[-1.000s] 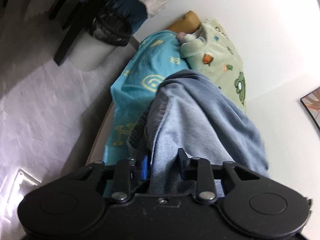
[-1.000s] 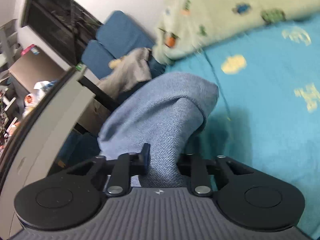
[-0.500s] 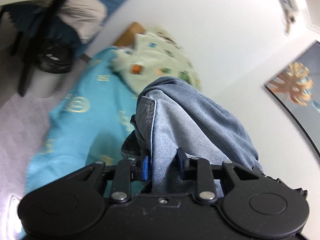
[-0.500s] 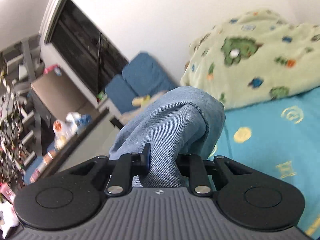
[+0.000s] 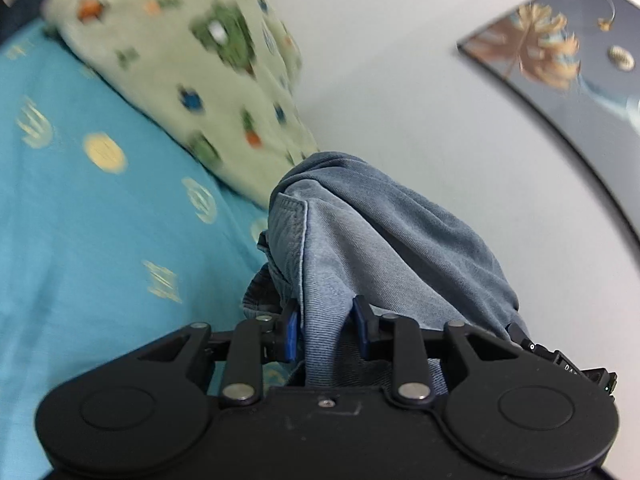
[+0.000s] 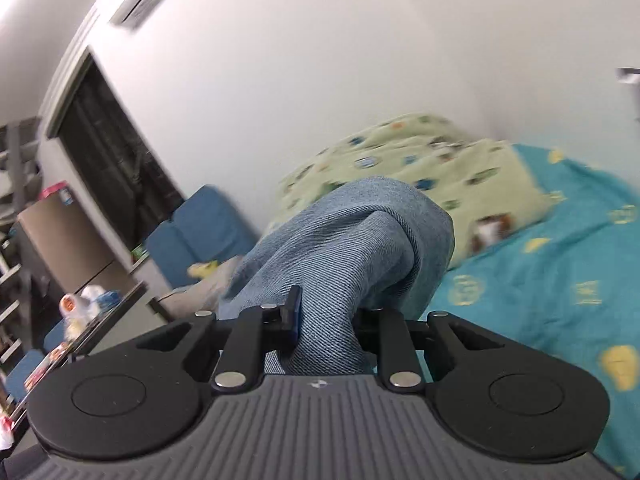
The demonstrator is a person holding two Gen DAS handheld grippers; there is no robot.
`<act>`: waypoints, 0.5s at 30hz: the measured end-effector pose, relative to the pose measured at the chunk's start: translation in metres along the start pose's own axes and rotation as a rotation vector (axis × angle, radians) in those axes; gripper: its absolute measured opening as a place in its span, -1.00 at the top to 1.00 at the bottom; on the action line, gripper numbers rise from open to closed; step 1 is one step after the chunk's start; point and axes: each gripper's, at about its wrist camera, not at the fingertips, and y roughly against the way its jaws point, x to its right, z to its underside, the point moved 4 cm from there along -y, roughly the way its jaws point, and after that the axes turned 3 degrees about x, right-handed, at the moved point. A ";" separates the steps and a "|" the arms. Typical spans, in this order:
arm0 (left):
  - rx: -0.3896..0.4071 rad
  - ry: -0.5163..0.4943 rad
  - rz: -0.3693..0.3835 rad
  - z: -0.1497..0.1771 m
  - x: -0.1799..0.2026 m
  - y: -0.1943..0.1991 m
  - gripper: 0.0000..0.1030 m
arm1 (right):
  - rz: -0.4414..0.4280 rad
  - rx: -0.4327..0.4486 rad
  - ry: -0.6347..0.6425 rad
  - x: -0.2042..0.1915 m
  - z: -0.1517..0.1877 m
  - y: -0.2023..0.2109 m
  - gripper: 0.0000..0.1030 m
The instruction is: Fold clothes
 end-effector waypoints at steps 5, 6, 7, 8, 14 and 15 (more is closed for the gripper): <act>-0.094 0.004 0.024 0.042 0.008 -0.086 0.52 | 0.091 0.028 -0.012 0.078 -0.002 0.031 0.61; -0.116 0.003 0.023 0.051 0.007 -0.102 0.52 | 0.106 0.028 -0.026 0.094 0.001 0.036 0.61; -0.136 0.004 0.021 0.059 0.006 -0.117 0.52 | 0.123 0.024 -0.039 0.110 0.005 0.038 0.61; -0.155 -0.001 0.017 0.067 0.004 -0.131 0.52 | 0.140 0.020 -0.053 0.125 0.009 0.040 0.61; -0.258 -0.035 -0.029 0.108 -0.021 -0.196 0.52 | 0.268 -0.038 -0.105 0.207 0.054 0.038 0.60; -0.272 -0.043 -0.037 0.114 -0.025 -0.202 0.52 | 0.296 -0.056 -0.108 0.218 0.064 0.036 0.60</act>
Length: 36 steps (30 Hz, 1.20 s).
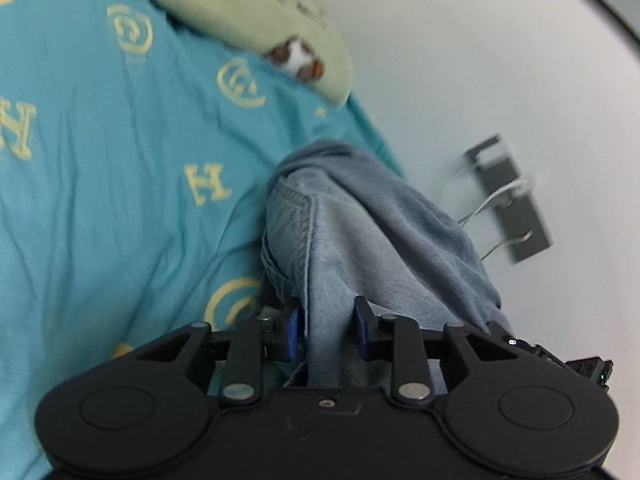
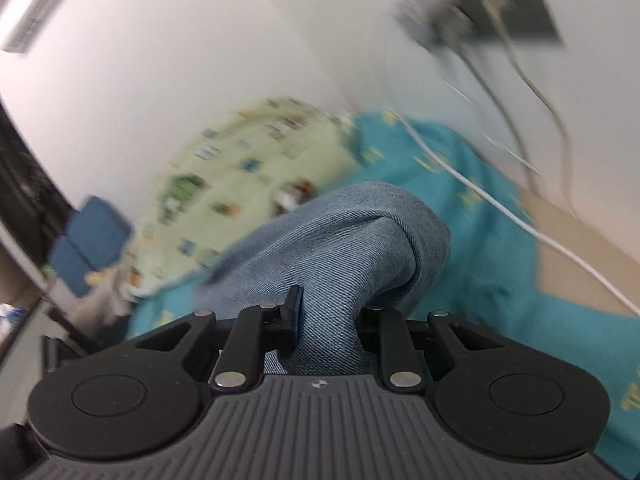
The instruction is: Fold clothes
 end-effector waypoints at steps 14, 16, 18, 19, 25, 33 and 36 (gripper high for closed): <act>-0.006 -0.176 -0.115 0.004 0.025 0.017 0.17 | 0.205 -0.008 -0.029 0.024 0.021 -0.016 -0.11; 0.006 -0.218 -0.145 0.004 0.036 0.028 0.03 | 0.247 0.000 -0.002 0.018 0.013 -0.011 -0.11; 0.025 -0.253 -0.166 0.004 0.047 0.044 -0.06 | 0.279 -0.007 0.024 0.009 0.008 -0.004 -0.12; 0.034 -0.269 -0.178 0.003 0.053 0.053 -0.10 | 0.292 -0.010 0.037 0.003 0.006 0.000 -0.13; 0.111 -0.354 -0.238 -0.003 0.087 0.121 -0.34 | 0.267 0.022 0.130 -0.051 -0.012 0.030 -0.13; 0.260 -0.429 -0.351 -0.009 0.119 0.223 -0.59 | 0.128 0.068 0.259 -0.167 -0.030 0.056 -0.13; 0.315 -0.456 -0.417 -0.008 0.122 0.263 -0.68 | 0.068 0.082 0.308 -0.215 -0.028 0.061 -0.13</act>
